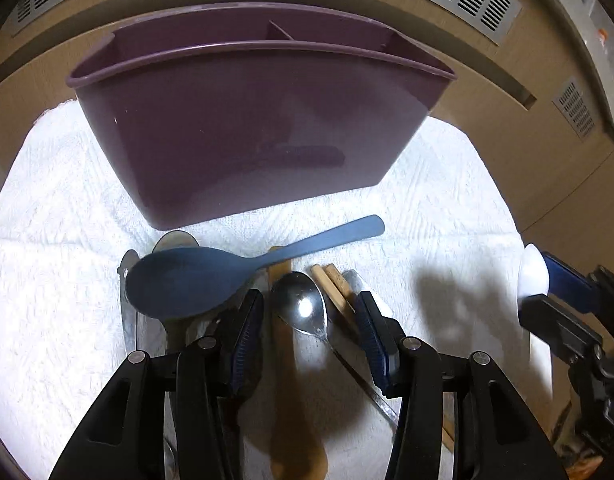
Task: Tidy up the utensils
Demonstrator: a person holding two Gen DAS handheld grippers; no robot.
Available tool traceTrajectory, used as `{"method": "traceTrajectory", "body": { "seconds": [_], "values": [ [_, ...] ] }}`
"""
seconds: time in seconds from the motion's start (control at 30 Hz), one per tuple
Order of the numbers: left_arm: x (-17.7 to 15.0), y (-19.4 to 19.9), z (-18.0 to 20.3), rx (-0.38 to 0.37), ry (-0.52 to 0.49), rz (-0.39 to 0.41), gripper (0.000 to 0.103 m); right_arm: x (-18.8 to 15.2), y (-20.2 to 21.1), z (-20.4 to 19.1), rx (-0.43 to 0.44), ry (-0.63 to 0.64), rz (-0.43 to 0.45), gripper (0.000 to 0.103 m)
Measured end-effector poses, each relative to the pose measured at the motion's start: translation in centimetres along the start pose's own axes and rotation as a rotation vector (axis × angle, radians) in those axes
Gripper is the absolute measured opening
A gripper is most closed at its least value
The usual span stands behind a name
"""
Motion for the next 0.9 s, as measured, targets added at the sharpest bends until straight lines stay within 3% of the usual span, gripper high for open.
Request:
{"method": "traceTrajectory", "body": {
  "seconds": [0.2, 0.33, 0.6, 0.67, 0.77, 0.9],
  "values": [
    [-5.3, 4.1, 5.3, -0.129, -0.363, 0.075, 0.049, -2.5, 0.9, 2.0, 0.001, -0.068, -0.012, 0.030],
    [-9.5, 4.3, 6.3, -0.099, -0.533, 0.072, 0.047, -3.7, 0.9, 2.4, 0.007, -0.097, -0.024, 0.030],
    [-10.4, 3.5, 6.5, 0.039, -0.595, 0.212, 0.047, -3.8, 1.4, 1.5, 0.003, -0.094, -0.013, 0.030],
    [-11.1, 3.3, 6.1, 0.083, -0.615, 0.226, 0.040, -4.1, 1.7, 1.3, 0.000, -0.093, -0.012, 0.030],
    [-10.6, 3.5, 5.7, 0.096, -0.575, 0.244, 0.024, -4.5, 2.2, 0.8, 0.004, -0.098, -0.010, 0.030],
    [-9.8, 5.0, 4.9, 0.046, -0.478, 0.263, 0.023, -4.8, 2.7, 0.2, 0.009, -0.110, -0.008, 0.030]
  ]
}}
Point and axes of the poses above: each gripper's, at about its wrist camera, not at the fingertips, and y roughly against the way its jaws point, z to its right, x to its top, the point moved 10 cm from there along -y, roughly the way its jaws point, and after that the axes turned 8 degrees about y, right-handed, at the moved point
